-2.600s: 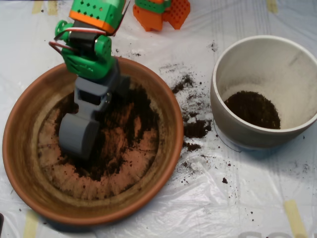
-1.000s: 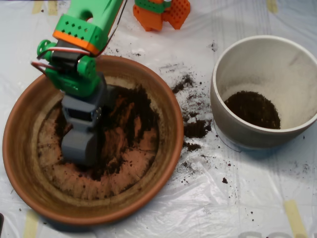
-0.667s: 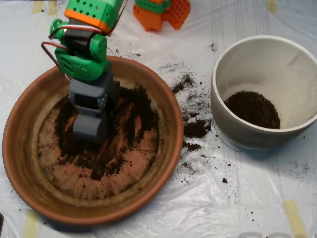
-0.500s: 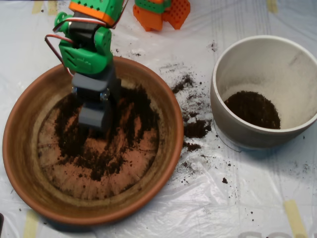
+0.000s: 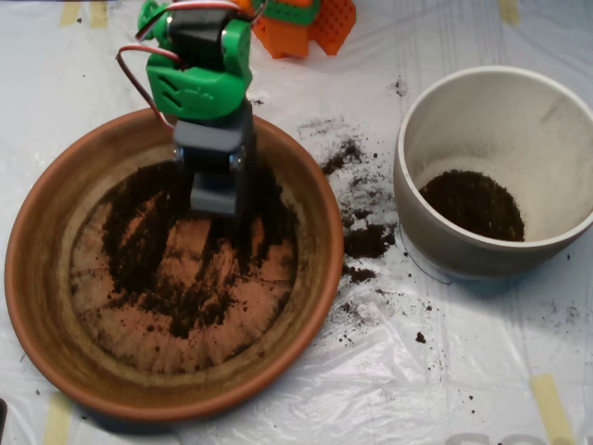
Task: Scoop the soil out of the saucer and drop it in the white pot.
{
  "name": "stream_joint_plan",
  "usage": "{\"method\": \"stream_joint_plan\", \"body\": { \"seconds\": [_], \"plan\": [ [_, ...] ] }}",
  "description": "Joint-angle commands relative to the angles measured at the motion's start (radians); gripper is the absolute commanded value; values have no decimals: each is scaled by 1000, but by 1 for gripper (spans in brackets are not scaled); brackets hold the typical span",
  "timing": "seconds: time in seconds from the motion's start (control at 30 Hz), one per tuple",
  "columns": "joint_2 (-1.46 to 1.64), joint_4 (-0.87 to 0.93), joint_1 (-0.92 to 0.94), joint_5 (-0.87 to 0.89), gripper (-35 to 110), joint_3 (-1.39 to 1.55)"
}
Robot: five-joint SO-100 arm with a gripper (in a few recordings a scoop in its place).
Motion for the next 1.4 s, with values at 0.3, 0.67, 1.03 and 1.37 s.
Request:
{"method": "stream_joint_plan", "body": {
  "seconds": [0.3,0.67,1.03,1.37],
  "plan": [
    [144,434,-278,81,-1,-644],
    [41,534,-581,48,-1,-890],
    [-81,569,-807,-6,26,-980],
    [-86,586,-802,-20,42,-959]
  ]
}}
